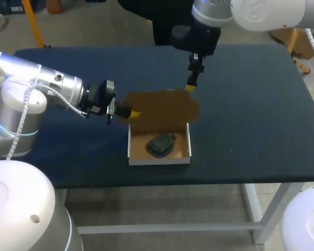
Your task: Assemble the packaging by folding the flat box into shape, placing the metal phone stand inside, and closing the box properly
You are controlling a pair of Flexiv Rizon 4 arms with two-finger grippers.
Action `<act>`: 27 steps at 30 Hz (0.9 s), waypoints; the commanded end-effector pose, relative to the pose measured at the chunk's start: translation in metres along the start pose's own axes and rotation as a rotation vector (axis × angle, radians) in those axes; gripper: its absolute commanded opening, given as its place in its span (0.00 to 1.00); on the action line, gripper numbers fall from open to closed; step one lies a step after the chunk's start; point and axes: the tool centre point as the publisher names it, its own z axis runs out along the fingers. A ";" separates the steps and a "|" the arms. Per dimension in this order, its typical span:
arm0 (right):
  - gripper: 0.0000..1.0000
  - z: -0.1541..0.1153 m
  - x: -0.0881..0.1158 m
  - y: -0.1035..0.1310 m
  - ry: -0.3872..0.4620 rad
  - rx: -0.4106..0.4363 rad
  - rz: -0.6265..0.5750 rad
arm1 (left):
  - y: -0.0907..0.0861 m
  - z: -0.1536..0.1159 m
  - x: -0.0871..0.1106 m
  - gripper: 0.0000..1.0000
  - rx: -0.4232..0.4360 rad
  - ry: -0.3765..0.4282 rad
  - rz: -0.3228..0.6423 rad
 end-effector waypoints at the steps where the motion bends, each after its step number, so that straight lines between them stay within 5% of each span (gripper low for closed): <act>1: 1.00 -0.003 -0.006 0.014 0.013 0.020 -0.006 | 0.003 0.000 0.001 0.00 0.000 0.000 0.001; 8: 1.00 -0.007 -0.017 0.038 0.011 0.043 -0.021 | 0.003 0.000 0.001 0.00 0.000 0.000 0.001; 9: 0.48 -0.006 -0.019 0.042 0.009 0.050 -0.020 | 0.003 0.000 0.001 0.00 0.000 0.000 0.001; 11: 0.18 -0.005 -0.023 0.048 0.009 0.061 -0.016 | 0.003 0.000 0.001 0.00 0.000 0.000 0.001; 27: 0.19 0.025 -0.030 0.080 0.016 0.148 -0.025 | 0.003 0.000 0.001 0.00 0.000 0.000 0.001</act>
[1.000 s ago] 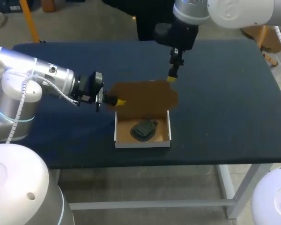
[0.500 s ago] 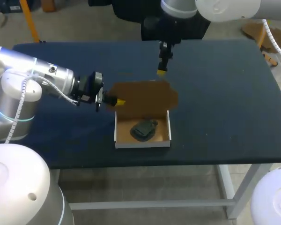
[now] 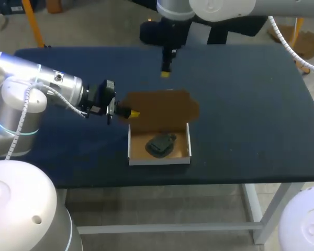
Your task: Assemble the packaging by folding the flat box into shape, placing the metal phone stand inside, and closing the box properly
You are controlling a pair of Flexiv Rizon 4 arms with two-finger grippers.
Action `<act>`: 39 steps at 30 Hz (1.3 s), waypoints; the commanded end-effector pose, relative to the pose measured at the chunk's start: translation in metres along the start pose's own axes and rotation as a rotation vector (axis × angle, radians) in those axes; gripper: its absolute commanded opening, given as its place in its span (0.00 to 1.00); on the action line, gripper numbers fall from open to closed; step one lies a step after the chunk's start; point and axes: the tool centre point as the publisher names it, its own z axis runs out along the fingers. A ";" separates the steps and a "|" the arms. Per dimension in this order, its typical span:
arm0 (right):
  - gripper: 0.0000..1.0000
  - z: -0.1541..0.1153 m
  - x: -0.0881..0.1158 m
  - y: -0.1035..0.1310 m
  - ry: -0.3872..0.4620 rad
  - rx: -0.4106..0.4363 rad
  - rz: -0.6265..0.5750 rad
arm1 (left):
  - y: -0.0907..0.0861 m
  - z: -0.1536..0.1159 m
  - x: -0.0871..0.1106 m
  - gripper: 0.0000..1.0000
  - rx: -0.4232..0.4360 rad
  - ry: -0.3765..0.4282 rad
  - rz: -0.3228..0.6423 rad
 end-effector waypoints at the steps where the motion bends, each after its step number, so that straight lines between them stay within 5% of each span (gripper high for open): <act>1: 0.20 0.005 -0.004 0.008 0.016 0.082 -0.008 | 0.002 0.000 0.001 0.00 0.000 0.000 0.001; 21: 0.28 0.018 0.019 0.008 0.055 0.100 -0.073 | 0.002 0.000 0.001 0.00 0.000 0.000 0.001; 39: 0.25 0.022 0.044 0.002 0.073 0.094 -0.115 | 0.002 0.000 0.001 0.00 0.000 0.000 0.001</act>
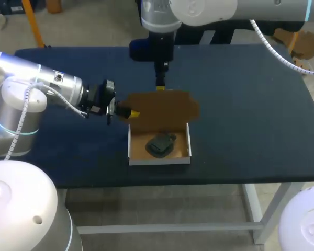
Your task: Assemble the packaging by folding the flat box into shape, placing the metal phone stand inside, and closing the box properly
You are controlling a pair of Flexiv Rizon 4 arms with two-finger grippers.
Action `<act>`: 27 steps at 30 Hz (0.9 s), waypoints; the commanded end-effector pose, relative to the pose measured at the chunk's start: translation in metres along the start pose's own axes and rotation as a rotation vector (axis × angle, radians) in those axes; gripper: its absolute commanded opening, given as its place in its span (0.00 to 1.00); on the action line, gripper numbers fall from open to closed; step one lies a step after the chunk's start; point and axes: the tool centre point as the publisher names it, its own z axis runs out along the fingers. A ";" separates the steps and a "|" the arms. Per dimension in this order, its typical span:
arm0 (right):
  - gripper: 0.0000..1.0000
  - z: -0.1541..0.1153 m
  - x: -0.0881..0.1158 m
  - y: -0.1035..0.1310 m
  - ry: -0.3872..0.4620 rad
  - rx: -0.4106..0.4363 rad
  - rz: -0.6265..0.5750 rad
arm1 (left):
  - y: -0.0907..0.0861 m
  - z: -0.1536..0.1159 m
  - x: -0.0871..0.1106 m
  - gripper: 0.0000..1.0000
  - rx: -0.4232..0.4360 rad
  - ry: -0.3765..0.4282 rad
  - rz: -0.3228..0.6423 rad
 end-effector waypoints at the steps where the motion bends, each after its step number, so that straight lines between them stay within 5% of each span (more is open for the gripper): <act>1: 0.25 0.001 0.007 -0.003 -0.004 -0.004 -0.008 | 0.002 0.000 0.001 0.00 0.000 0.000 0.001; 27: 0.36 0.020 0.020 0.001 0.016 0.020 -0.031 | 0.002 0.000 0.001 0.00 0.000 0.000 0.001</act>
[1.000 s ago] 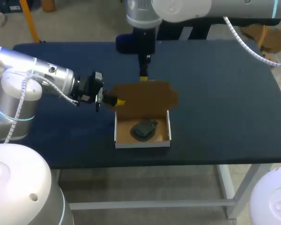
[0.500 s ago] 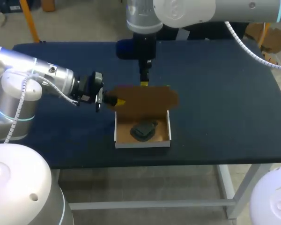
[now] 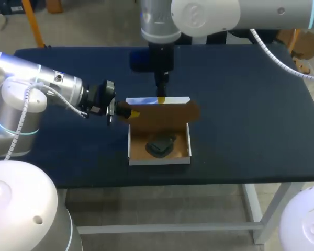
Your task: Assemble the packaging by folding the flat box into shape, placing the metal phone stand inside, and closing the box properly
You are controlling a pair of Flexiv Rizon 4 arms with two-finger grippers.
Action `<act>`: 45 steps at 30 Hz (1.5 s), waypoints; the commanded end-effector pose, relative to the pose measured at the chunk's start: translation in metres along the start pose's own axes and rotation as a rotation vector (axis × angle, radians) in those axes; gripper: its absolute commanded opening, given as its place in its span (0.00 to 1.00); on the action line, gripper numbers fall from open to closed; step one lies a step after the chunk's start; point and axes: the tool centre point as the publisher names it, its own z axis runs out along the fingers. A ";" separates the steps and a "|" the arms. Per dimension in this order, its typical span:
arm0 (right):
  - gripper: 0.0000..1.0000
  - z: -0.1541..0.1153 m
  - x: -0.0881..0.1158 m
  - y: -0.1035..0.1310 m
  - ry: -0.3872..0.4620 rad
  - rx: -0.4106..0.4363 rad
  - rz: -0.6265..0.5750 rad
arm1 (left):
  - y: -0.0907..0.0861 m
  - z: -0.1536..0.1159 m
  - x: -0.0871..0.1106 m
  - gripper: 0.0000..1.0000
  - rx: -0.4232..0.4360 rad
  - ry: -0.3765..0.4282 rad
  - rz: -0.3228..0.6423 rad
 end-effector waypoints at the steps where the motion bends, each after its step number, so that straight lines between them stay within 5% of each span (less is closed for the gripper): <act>1: 0.36 0.003 -0.001 0.003 -0.001 0.008 -0.006 | 0.002 0.000 0.000 0.00 0.000 0.001 0.000; 38: 0.35 0.024 -0.019 0.011 0.059 0.022 -0.051 | 0.002 0.000 0.000 0.00 0.000 0.001 0.000; 42: 0.24 0.027 -0.020 0.011 0.073 0.027 -0.054 | 0.002 0.000 0.000 0.00 0.000 0.001 0.000; 45: 0.00 0.029 -0.021 0.011 0.081 0.029 -0.055 | 0.002 0.000 0.000 0.00 0.000 0.001 0.000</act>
